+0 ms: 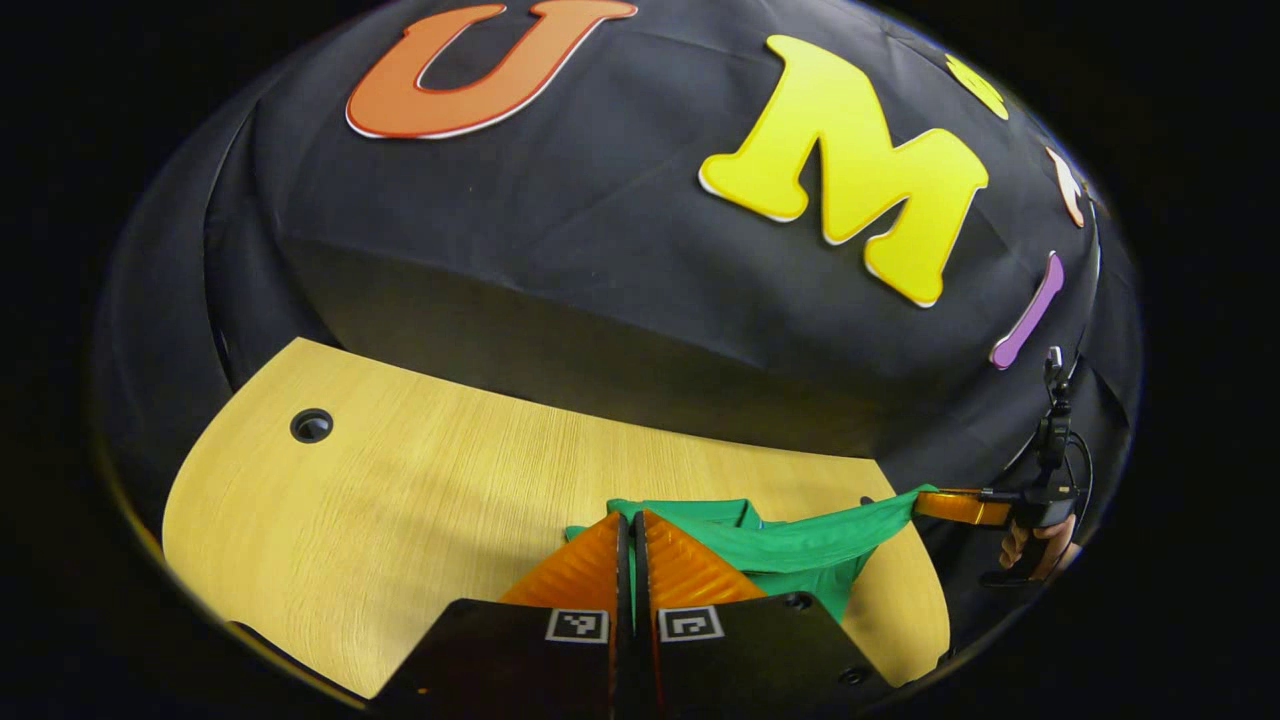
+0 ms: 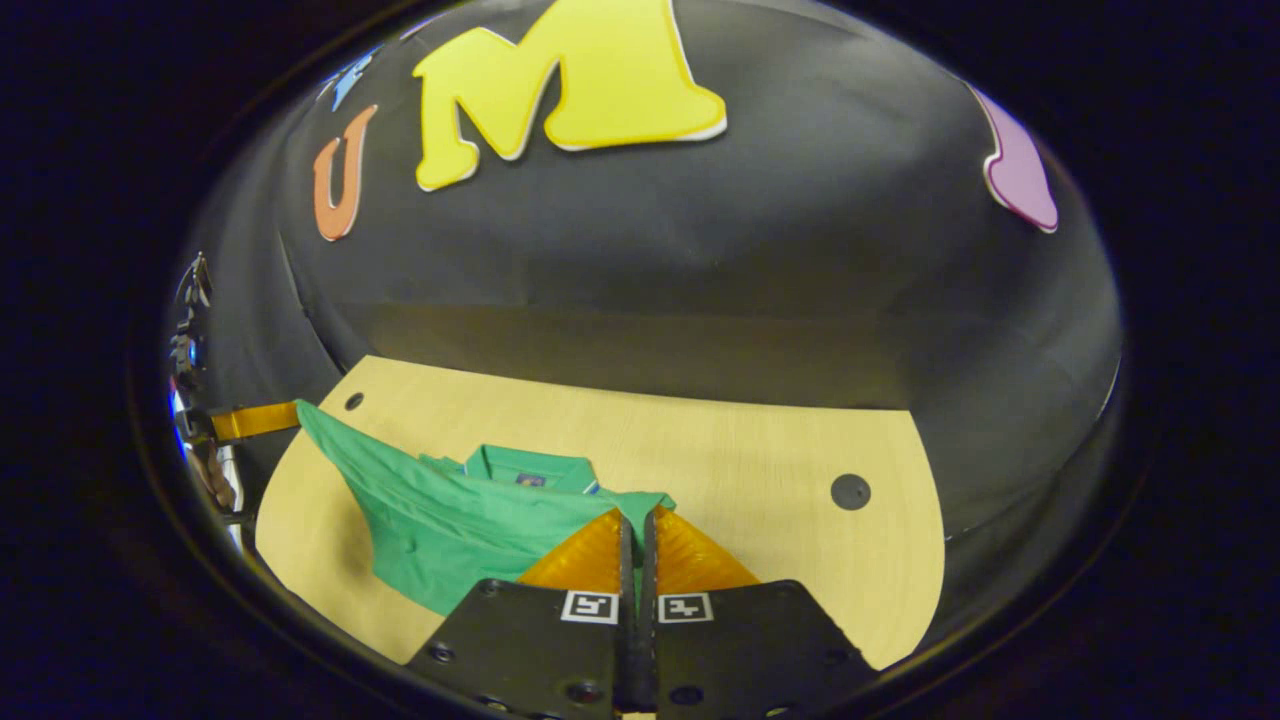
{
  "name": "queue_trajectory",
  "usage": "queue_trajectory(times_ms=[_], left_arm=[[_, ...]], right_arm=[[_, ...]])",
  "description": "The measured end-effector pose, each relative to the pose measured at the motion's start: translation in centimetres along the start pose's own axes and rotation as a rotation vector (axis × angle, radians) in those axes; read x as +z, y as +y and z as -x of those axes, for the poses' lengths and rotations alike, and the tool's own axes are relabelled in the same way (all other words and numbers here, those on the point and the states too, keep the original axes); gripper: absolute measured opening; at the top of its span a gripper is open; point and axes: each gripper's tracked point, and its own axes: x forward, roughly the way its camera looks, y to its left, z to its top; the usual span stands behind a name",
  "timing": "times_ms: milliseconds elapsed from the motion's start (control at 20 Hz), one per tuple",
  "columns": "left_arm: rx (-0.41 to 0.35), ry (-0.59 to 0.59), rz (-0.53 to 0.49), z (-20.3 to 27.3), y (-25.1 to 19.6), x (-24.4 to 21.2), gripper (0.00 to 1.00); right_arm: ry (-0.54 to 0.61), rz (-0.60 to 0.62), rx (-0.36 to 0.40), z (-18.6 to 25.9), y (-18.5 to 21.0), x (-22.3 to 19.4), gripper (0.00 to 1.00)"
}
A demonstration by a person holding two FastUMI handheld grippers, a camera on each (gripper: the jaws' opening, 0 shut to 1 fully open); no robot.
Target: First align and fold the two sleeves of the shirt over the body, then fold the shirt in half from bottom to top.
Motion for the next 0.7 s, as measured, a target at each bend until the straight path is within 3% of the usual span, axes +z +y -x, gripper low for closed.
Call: queue_trajectory(times_ms=[550, 600, 700], left_arm=[[0.118, 0.110, -0.067, -9.0, 5.2, -5.4, 0.06], [0.133, 0.112, -0.073, -9.4, 5.6, -5.7, 0.06], [0.136, 0.118, -0.065, -10.0, 6.1, -6.6, 0.08]], right_arm=[[0.089, 0.034, -0.074, -10.3, -1.5, -3.2, 0.02], [0.097, 0.031, -0.088, -10.9, -1.8, -3.6, 0.07], [0.109, 0.025, -0.113, -11.8, -1.9, -4.4, 0.07]])
